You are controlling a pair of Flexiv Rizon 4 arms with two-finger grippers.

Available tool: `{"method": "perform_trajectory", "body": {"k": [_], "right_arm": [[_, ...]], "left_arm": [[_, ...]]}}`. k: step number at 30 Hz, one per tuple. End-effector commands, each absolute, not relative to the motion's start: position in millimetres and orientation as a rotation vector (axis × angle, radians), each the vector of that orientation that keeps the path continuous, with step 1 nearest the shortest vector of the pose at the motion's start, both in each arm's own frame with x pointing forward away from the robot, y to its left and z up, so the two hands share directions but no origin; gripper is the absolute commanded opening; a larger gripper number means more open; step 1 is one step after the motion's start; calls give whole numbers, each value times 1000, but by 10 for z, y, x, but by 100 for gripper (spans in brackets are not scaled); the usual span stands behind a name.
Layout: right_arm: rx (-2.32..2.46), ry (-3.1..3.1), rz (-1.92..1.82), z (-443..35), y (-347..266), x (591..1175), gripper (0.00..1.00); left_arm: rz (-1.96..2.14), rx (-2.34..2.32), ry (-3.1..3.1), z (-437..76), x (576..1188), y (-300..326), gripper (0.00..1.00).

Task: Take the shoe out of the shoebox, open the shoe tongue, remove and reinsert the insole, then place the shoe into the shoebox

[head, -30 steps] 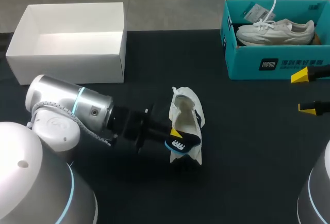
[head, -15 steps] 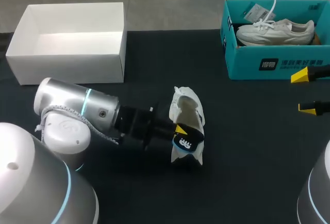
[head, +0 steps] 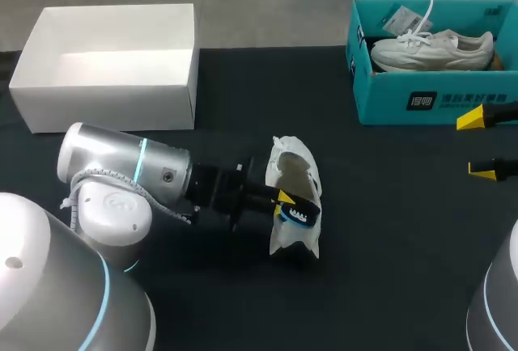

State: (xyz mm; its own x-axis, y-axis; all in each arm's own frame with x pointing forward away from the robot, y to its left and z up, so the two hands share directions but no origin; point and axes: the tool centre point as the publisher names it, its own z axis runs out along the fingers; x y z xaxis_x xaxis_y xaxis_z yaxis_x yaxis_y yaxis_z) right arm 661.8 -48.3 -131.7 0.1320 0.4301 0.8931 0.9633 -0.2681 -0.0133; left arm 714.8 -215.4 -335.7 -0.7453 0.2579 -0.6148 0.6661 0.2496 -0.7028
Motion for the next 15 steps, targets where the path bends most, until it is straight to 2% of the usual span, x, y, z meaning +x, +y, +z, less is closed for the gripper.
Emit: {"method": "perform_trajectory", "body": {"k": [1, 7, 8, 9, 10, 12, 15], "right_arm": [[-1794, -1343, -1090, -1313, -479, 6574, 100], [-1794, -1343, -1090, -1313, -479, 6574, 100], [-1794, -1343, -1090, -1313, -479, 6574, 100], [-1794, -1343, -1090, -1313, -479, 6574, 100], [-1794, -1343, -1090, -1313, -479, 6574, 100], [-1794, -1343, -1090, -1313, -479, 6574, 100], [-1794, -1343, -1090, -1313, -479, 6574, 100]], "left_arm": [[-1480, 837, 2163, -3398, 7182, -2199, 0], [-1478, 816, 2156, -3304, 7176, -2184, 0], [-1477, 818, 2151, -3283, 7167, -2176, 7], [-1475, 819, 2148, -3264, 7157, -2167, 31], [-1476, 825, 2142, -3238, 7143, -2155, 67], [-1487, 830, 2128, -3194, 7119, -2138, 81], [-1499, 838, 2118, -3140, 7076, -2111, 77]]}}
